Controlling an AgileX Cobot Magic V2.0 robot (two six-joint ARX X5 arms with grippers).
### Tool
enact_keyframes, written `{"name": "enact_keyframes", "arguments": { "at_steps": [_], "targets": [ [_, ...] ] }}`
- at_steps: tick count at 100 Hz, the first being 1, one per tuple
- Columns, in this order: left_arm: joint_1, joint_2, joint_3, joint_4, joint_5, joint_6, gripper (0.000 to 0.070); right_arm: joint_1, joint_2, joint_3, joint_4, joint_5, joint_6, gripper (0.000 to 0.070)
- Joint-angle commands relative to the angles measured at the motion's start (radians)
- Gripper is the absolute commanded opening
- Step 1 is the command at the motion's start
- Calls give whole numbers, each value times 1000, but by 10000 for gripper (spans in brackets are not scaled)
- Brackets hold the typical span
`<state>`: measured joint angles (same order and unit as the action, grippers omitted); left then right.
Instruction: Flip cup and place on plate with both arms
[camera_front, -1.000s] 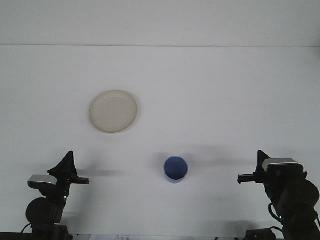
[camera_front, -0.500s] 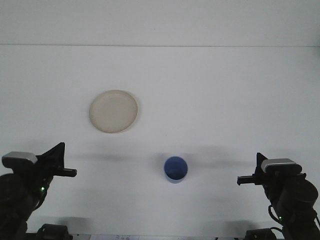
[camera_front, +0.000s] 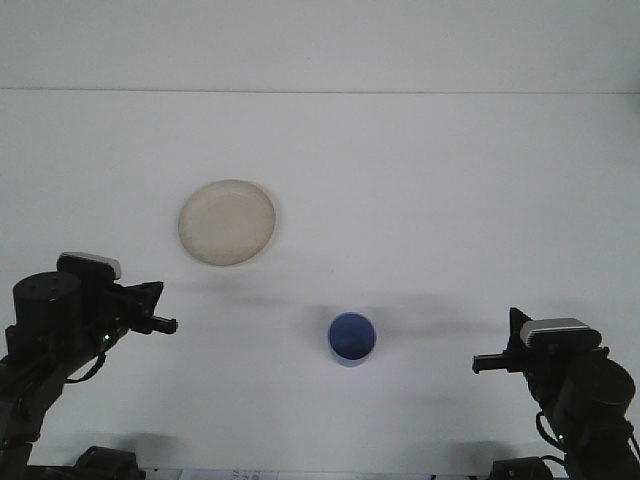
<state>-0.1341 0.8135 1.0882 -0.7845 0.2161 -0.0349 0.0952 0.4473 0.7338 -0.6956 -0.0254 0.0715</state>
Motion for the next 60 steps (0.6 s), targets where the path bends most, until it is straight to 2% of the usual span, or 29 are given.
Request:
{"name": "enact_keyframes", "arguments": {
  "at_steps": [1,9,11,14,26,36,50,60],
  "targets": [
    [-3,13,16,-4,6,18,144,0,6,9,3,-2,11,0],
    [-7,18,16,-16,6,15,424,0,6,9,3,-2,11,0],
    [-10,19,16,-21,6,15,470,0,6,9,3,-2,11,0],
    [-16,21,16,-27,6,16,501,0,6,9,4,-2,11,0],
    [-56,24,16,-54,7,10,501,0,6,9,4,-2,11,0],
    [-105,46,17,-48,9,-47,500,0,6,9,6,-2,11,0],
    [-219,138,18,-12,99,-131,499,0,6,9,7,-2,11,0],
    [-320,226,18,44,109,-163,499,0,6,9,7,-2,11,0]
  ]
}}
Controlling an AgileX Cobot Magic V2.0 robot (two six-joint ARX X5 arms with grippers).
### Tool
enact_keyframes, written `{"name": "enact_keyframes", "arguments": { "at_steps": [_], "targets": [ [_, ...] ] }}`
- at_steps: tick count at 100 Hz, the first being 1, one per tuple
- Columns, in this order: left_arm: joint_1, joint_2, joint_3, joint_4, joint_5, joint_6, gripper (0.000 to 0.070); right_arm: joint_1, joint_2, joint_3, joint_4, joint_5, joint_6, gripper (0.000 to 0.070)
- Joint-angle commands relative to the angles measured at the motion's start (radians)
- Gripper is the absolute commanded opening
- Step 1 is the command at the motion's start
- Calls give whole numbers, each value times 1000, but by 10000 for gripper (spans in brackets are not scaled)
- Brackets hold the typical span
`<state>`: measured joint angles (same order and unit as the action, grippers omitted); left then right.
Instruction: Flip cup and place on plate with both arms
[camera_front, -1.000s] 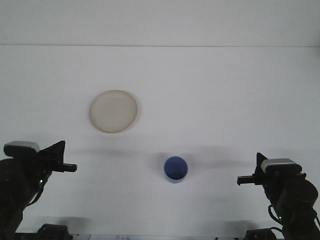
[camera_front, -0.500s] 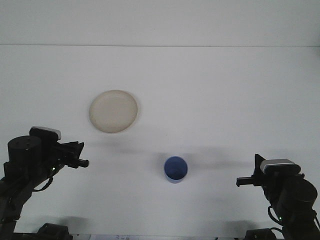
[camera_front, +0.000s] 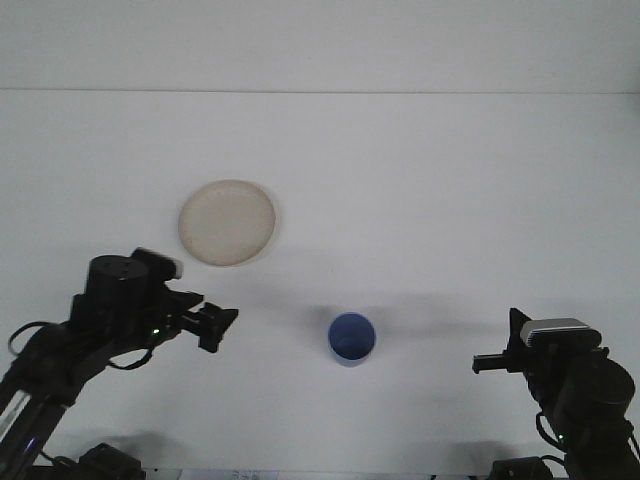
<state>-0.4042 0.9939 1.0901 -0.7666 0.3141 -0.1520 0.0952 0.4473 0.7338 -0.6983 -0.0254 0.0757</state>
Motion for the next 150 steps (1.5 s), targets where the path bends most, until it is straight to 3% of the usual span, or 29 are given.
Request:
{"name": "enact_keyframes", "arguments": {
  "at_steps": [1,27,75,84,87,90,101,120,135,150],
  "targets": [
    [-59,55,16,32,11,-46,499,0,6,9,10,-2,7,0],
    [-242,301,105,116,8,-54,501,0,6,9,8,-2,7,0],
    [-408,636,261,131,7,-19,502,0,6,9,4,-2,7,0],
    [-432,669,261,150,-24,-21,496,0,6,9,2,-2,7,0],
    [-439,681,261,160,-45,-21,480,0,6,9,1,-2,7,0],
    [-446,693,261,171,-65,-22,408,0,6,9,2,-2,7,0],
    [-456,716,261,195,-79,-22,7,0,6,9,2,-2,7,0],
    [-450,716,279,198,-82,-43,10,0,6,9,-4,-2,7,0],
    [-401,712,375,108,-89,-19,10,0,6,9,-17,-1,7,0],
    [-307,712,516,-11,-234,32,10,0,6,9,-22,-1,7,0]
  ]
}}
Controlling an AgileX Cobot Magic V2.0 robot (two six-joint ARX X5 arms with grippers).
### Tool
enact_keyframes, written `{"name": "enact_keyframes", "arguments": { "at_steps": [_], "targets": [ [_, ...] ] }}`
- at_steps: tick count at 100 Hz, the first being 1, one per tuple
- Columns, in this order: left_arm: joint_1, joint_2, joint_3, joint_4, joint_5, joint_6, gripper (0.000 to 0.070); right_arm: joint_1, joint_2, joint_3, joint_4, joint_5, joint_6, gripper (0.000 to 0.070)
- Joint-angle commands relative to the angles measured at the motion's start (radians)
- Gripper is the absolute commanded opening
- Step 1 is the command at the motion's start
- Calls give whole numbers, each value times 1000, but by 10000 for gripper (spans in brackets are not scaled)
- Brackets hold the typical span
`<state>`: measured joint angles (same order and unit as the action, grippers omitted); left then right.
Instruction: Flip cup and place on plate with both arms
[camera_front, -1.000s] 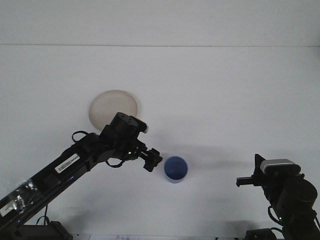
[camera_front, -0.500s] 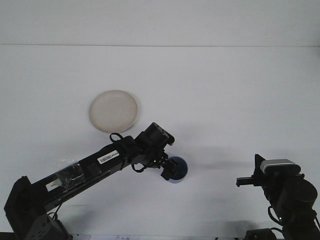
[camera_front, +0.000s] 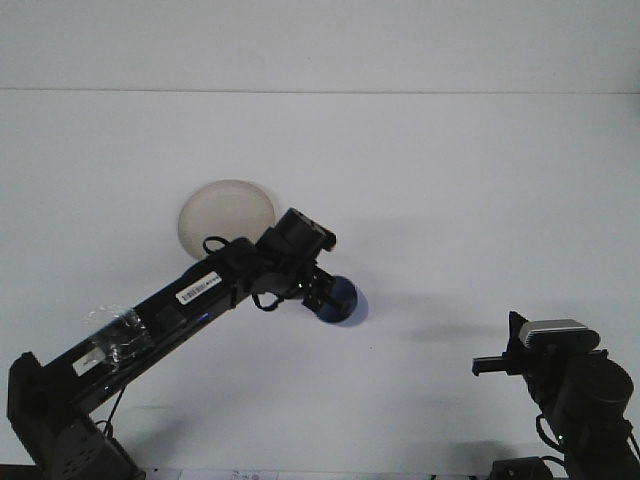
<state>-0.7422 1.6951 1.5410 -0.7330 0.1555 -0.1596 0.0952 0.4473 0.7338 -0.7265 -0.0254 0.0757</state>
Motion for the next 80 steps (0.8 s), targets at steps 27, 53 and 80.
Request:
{"name": "enact_keyframes", "arguments": {
  "at_steps": [27,53,80],
  "targets": [
    [308,31,243,-222,-162,85,10,0,6,9,8,-1,7,0],
    [512,143,290,-264,-163,99,11,0,6,9,20,-1,7,0],
    [559,246,291,-233,-163,99,11,0,6,9,29,-1,6,0]
  ]
}}
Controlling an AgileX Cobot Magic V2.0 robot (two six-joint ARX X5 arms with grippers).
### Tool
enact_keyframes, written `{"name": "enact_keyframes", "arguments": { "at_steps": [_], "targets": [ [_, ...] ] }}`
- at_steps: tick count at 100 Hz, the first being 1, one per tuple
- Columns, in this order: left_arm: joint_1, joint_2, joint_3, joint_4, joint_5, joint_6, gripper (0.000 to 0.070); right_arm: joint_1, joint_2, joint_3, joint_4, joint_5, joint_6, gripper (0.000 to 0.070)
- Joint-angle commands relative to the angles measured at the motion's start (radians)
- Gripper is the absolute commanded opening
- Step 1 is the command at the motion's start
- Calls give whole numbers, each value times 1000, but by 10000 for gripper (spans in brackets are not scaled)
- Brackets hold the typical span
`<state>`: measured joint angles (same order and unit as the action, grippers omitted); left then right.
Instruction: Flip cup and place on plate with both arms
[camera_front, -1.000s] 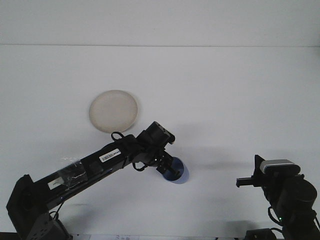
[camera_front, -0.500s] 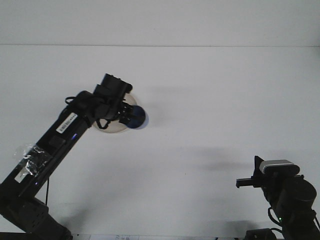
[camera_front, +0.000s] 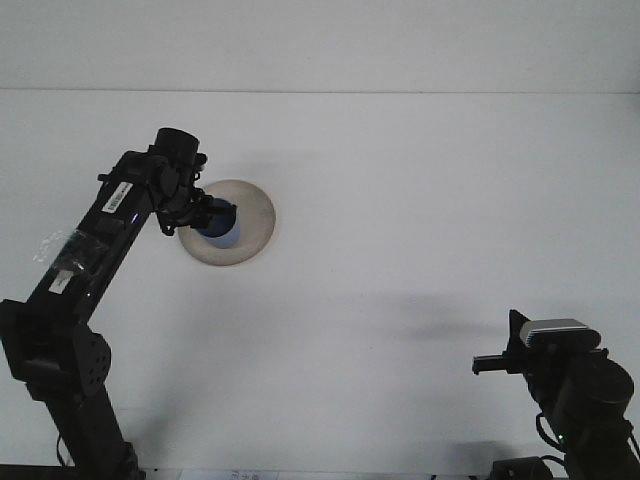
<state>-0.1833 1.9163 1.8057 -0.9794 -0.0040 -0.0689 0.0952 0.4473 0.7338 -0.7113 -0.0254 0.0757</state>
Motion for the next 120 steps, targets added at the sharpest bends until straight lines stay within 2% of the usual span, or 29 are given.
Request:
{"name": "enact_keyframes", "arguments": {
  "at_steps": [1,25,29,34,45,48,53,92,95,104,108,120],
  "targets": [
    [0,26,26,15,-3,8,11,0,6,9,14,-1,6,0],
    [0,40,26,30,-3,7,19,0,6,9,14,-1,5,0],
    [0,40,26,31,-3,5,39,0,6,9,14,-1,3,0],
    [0,40,26,30,-3,4,118,0,6,9,14,-1,3,0],
    [2,40,26,33,-3,3,359,0,6,9,15,-1,3,0],
    [2,40,26,38,-3,3,398,0,6,9,15,-1,3,0],
    [2,40,26,47,-3,3,425,0,6,9,15,-1,3,0],
    [8,-23,142,145,0,-3,405,0,6,9,15,0,2,0],
    [5,-43,142,154,0,-8,380,0,5,9,15,0,3,0],
    [-16,-108,138,169,0,-14,247,0,5,9,16,0,3,0],
    [-26,-140,135,170,0,-14,213,0,5,9,16,0,2,0],
    [-63,-237,108,164,0,-14,211,0,5,9,15,6,3,0]
  ]
}}
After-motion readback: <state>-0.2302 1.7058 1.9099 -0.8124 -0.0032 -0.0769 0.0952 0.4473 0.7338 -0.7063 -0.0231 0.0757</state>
